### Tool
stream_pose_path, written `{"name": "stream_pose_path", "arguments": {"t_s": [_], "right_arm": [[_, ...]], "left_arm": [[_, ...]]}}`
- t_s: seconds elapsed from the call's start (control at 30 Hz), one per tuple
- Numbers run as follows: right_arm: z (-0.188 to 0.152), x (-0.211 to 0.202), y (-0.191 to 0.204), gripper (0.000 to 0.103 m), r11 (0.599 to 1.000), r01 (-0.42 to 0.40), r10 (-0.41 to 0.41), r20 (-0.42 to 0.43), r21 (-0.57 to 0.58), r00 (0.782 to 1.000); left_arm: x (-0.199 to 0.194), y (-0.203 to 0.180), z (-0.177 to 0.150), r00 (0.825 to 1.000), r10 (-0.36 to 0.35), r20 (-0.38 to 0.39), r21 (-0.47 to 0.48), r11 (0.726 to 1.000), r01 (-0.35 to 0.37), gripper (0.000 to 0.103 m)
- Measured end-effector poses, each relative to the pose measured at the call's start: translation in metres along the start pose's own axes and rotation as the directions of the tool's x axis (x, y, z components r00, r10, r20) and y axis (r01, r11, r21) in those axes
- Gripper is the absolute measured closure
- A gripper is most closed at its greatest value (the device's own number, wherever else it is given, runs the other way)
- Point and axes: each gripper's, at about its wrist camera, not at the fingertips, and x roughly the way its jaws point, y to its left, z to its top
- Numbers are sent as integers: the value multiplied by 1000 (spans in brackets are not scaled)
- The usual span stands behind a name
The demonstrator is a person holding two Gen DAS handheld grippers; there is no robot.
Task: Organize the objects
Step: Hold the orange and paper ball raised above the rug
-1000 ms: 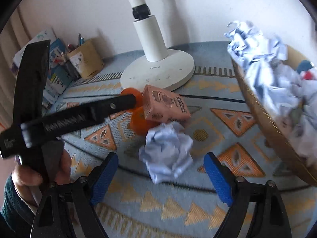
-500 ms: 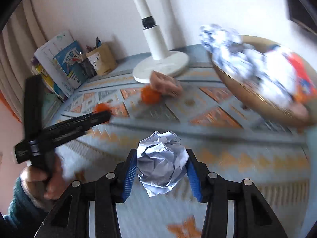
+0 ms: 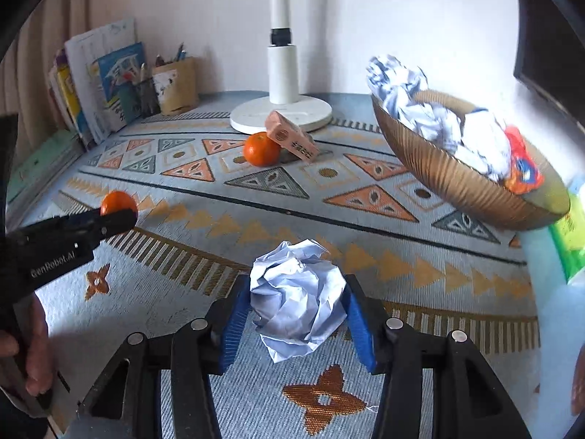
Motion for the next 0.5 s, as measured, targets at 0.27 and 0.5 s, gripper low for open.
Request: {"name": "stream_pose_path", "arguments": {"t_s": [0.27,0.5], "right_arm": [[-2,-2,5,53,1000,11,-11,-2,-14,1000],[-2,0,5,52,1000,12,-12,-6,-16,1000]], "left_arm": [[2,0,0,1000,2,-10,1,1000,-2,70],[2,-1,0,1000,5,-16,1,1000,-5,70]]}}
